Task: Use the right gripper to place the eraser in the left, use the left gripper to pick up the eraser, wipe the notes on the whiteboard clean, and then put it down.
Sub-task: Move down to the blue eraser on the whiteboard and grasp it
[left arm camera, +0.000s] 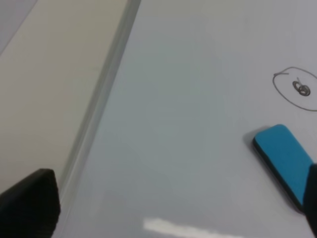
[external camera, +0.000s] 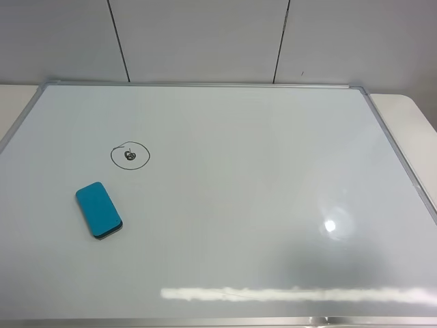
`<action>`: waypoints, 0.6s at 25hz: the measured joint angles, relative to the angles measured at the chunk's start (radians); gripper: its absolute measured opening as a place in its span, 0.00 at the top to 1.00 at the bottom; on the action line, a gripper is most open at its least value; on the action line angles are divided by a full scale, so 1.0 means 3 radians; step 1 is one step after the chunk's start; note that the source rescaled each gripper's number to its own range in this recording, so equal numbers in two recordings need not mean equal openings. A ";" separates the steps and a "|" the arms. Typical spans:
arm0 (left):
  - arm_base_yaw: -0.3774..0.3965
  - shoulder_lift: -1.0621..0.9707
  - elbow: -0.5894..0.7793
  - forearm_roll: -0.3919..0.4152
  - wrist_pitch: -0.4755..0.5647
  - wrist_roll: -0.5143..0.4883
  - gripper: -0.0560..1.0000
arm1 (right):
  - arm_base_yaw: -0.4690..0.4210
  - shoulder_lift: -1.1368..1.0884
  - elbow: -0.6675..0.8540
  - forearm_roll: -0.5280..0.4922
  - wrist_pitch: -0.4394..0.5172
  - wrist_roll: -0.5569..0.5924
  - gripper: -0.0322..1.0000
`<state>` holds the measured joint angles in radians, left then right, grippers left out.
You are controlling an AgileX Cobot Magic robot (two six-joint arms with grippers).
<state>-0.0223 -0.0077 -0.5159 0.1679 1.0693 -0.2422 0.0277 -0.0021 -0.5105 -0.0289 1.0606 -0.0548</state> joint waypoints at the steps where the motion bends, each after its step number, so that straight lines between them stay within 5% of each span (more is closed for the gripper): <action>1: 0.0000 0.0000 0.0000 0.0000 0.0000 0.0000 0.00 | 0.0000 0.0000 0.0000 0.0003 0.0000 0.0000 0.17; 15: 0.0000 0.0000 0.0000 0.0000 0.0000 0.0000 0.00 | 0.0000 0.0000 0.0000 0.0008 0.0000 0.0000 0.17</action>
<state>-0.0223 -0.0077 -0.5159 0.1679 1.0693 -0.2422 0.0277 -0.0021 -0.5105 -0.0264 1.0606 -0.0548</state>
